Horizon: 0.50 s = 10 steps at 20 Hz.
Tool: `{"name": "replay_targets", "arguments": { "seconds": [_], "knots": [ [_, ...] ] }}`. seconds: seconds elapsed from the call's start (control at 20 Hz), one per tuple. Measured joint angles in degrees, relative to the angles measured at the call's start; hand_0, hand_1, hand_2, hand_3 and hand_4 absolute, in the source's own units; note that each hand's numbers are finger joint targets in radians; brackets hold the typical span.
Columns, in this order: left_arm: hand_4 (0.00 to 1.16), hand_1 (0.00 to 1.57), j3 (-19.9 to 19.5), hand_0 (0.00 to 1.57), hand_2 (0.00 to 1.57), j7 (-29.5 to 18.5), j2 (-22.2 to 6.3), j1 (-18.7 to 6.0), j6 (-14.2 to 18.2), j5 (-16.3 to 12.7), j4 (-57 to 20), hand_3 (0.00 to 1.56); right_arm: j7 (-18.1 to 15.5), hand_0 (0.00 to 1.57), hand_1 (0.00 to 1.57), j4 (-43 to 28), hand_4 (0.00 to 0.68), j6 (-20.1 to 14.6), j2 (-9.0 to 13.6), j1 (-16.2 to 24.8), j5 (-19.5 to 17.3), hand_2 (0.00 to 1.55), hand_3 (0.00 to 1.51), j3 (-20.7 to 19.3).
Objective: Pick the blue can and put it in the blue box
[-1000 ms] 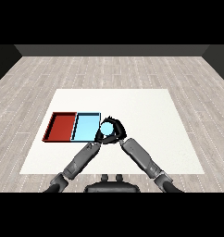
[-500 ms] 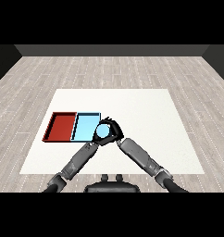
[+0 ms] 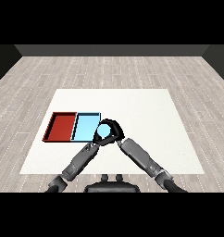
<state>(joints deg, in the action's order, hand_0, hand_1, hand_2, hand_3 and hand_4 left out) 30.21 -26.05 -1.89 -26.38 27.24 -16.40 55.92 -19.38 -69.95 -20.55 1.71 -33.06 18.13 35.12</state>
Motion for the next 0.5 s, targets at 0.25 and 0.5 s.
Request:
{"name": "replay_targets", "arguments": {
  "seconds": [0.25, 0.5],
  "knots": [
    [0.76, 1.57, -0.6, 1.57, 1.54, 0.8, 0.6, 0.2, 0.2, -2.2, 0.2, 1.47, 0.6, 1.09, 1.09, 0.0, 0.0, 2.2, -0.5, 0.1, 2.9, 1.12, 0.8, -2.2],
    [1.1, 1.57, -0.9, 1.57, 1.52, 0.9, 1.1, -0.1, -1.0, -3.1, -1.1, 1.45, 1.5, 0.0, 0.0, -0.2, 0.0, 2.8, -1.1, 0.9, 3.5, 0.0, 0.0, -3.2]
  ]
}}
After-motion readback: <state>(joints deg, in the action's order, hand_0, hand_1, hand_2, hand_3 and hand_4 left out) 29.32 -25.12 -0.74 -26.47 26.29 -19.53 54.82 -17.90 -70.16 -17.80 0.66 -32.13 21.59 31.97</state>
